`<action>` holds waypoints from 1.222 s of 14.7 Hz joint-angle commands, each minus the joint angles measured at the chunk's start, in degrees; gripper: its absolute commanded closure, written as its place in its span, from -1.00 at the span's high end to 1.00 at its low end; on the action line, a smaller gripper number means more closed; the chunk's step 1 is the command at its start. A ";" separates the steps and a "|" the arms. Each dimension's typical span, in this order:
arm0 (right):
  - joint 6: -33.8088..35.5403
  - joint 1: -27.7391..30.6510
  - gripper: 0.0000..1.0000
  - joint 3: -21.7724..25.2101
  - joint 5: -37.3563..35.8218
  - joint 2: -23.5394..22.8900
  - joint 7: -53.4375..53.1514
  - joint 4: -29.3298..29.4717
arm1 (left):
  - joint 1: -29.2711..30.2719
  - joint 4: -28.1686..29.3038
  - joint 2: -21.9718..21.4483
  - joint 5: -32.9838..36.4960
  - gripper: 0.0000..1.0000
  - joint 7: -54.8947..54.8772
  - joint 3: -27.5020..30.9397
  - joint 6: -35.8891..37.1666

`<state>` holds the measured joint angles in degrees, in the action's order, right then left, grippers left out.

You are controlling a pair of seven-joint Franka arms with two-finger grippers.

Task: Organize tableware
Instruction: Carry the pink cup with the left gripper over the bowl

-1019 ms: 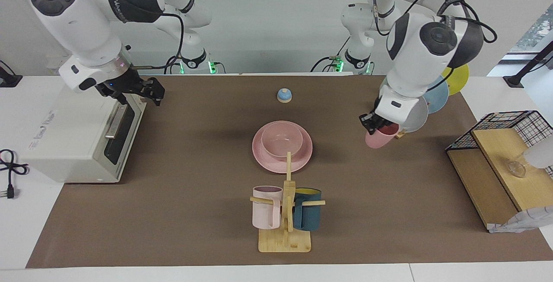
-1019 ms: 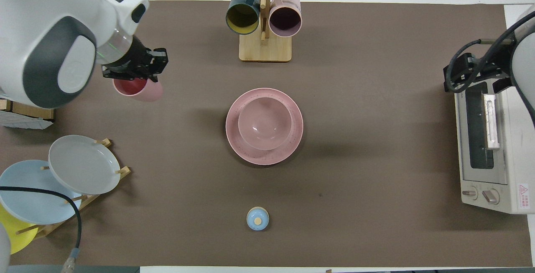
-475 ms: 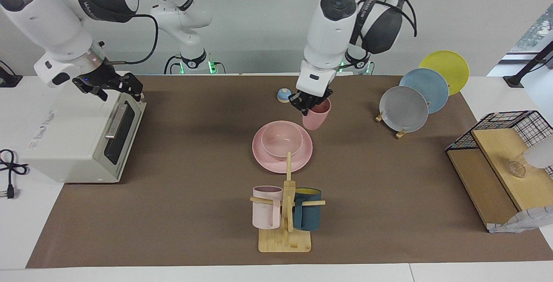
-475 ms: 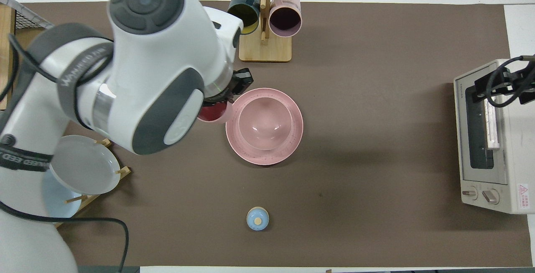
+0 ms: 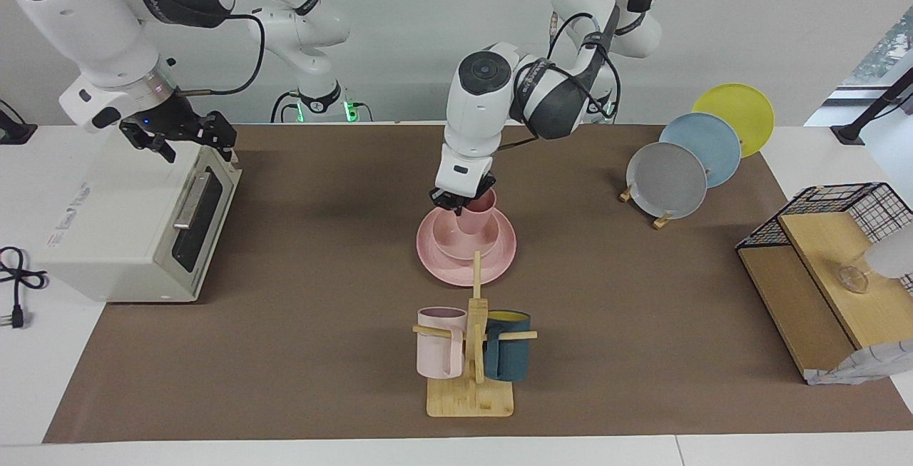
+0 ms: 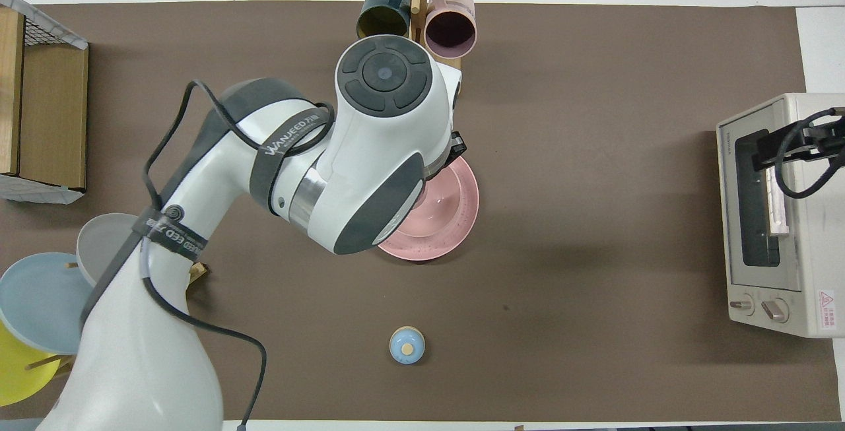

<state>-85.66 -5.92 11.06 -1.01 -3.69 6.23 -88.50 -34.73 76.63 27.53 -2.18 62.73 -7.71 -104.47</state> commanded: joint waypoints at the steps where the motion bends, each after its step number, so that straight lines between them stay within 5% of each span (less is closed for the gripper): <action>1: -2.41 0.12 1.00 0.28 0.04 2.90 2.81 -3.96 | -0.78 1.59 0.59 0.68 -1.00 2.38 0.85 -2.93; 12: -1.00 0.56 1.00 1.94 0.22 2.90 0.18 -4.31 | -0.86 9.50 0.86 1.73 -0.90 2.66 0.94 -11.99; 15: -1.00 0.56 1.00 1.95 0.31 2.90 0.09 -4.23 | -0.86 9.33 0.86 1.82 0.65 2.57 1.03 -11.20; 16: -1.00 0.56 1.00 1.95 0.31 2.90 0.10 -4.23 | -0.86 9.06 0.77 2.52 1.00 2.57 1.03 -10.76; 18: 0.39 0.56 1.00 1.95 0.31 2.99 0.01 -4.23 | -0.43 8.10 0.07 2.97 1.00 2.31 1.03 -8.66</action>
<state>-86.16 -5.62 13.23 -1.00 -2.17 6.99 -91.23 -34.84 84.15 29.41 -0.61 64.46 -7.44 -114.63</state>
